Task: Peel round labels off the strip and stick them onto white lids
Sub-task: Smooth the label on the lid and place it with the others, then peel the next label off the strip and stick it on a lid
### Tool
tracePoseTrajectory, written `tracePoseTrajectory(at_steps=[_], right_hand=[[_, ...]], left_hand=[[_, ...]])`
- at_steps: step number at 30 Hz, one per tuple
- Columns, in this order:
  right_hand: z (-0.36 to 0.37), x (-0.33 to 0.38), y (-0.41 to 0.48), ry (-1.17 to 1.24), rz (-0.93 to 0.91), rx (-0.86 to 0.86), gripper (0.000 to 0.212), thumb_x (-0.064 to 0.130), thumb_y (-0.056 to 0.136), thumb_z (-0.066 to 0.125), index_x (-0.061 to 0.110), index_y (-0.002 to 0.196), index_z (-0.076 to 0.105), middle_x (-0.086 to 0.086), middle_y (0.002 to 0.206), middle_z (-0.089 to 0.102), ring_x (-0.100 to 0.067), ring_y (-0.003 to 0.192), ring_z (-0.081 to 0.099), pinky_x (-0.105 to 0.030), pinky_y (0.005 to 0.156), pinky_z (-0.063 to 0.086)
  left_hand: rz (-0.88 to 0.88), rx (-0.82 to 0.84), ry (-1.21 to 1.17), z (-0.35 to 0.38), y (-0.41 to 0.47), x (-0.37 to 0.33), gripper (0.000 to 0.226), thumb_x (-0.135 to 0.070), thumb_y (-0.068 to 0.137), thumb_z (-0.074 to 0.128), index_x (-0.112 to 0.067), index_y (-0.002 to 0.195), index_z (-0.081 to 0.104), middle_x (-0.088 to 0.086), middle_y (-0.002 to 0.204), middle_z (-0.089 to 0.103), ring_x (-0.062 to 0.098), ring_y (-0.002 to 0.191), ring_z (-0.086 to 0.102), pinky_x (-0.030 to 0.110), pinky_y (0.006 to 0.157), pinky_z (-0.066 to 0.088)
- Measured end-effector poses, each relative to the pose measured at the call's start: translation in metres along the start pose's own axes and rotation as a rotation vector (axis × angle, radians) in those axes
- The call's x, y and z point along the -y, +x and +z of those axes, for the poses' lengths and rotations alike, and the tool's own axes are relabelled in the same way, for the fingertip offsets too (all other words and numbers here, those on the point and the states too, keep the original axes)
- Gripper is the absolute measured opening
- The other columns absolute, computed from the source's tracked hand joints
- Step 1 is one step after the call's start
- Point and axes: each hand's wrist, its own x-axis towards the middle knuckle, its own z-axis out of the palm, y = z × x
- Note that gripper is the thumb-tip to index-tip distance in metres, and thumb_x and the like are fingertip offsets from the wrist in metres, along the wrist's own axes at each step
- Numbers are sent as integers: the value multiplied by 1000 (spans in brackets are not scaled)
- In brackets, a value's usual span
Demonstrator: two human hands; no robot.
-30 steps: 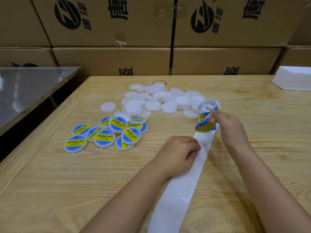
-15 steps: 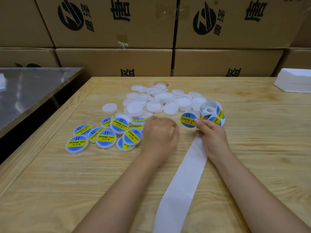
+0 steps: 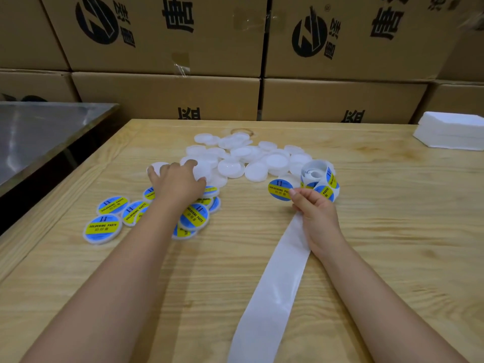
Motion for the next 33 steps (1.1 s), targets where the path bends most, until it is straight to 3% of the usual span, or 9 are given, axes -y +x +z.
tracePoseTrajectory(at_steps=[3,6,9,14,18,20,23,27,33], right_hand=[[1,0,1,-9,-14,5,12,11,84,65,17,74,65,19,58,61,7,60,52,-13,71,39],[0,-1,1,-23,-18,9,13,12,85,65,18,74,65,19,57,60,7,60,52,-12,69,39],[0,-2,1,-26,-18,22,12,12,85,65,18,75,65,19,59,60,6,62,52,-15,72,38],[0,-1,1,17,-31,59,12,9,84,65,20,79,65,19,65,61,5,66,53,-17,76,37],[2,2,-4,-20,-147,160,32,4,87,60,30,105,63,4,82,59,1,74,56,-12,77,44],[4,1,-8,-126,-204,235,40,7,89,59,35,117,56,-2,86,61,-4,78,59,-14,78,47],[8,-1,-12,-214,-215,286,48,9,87,63,38,122,49,-5,88,65,-12,86,62,-24,85,50],[6,-3,-12,-277,-214,280,50,3,84,65,32,122,49,0,83,65,-16,83,60,-29,87,47],[6,-8,-9,-267,-174,314,45,1,85,64,23,122,52,8,73,68,-7,76,62,-18,78,46]], left_hand=[[20,50,77,6,11,-5,47,-46,87,48,-32,132,44,10,119,58,33,121,43,51,111,5],[38,-43,55,8,15,-7,39,-45,85,56,-28,120,53,6,98,65,29,110,53,45,113,6],[28,-89,0,5,12,-10,37,-44,84,61,-27,116,57,3,101,66,24,111,54,41,113,7],[181,-177,-507,-11,-10,-23,47,-28,77,73,-25,121,57,3,122,53,20,110,52,32,95,36],[172,-22,-922,-15,-53,-50,55,-13,69,80,-25,119,60,-7,114,50,-6,74,57,14,66,46],[202,49,-1002,-10,-75,-59,55,-5,67,79,-23,116,61,-7,117,50,-4,75,59,16,72,52],[236,185,-1107,-4,-95,-62,57,6,70,75,-19,118,59,1,126,49,15,94,63,30,85,54],[165,373,-1313,-4,-101,-56,52,16,75,62,-14,118,59,5,125,58,18,100,64,28,86,53],[93,415,-1395,0,-100,-54,52,14,86,49,-18,127,51,0,122,58,15,96,60,27,87,48]])
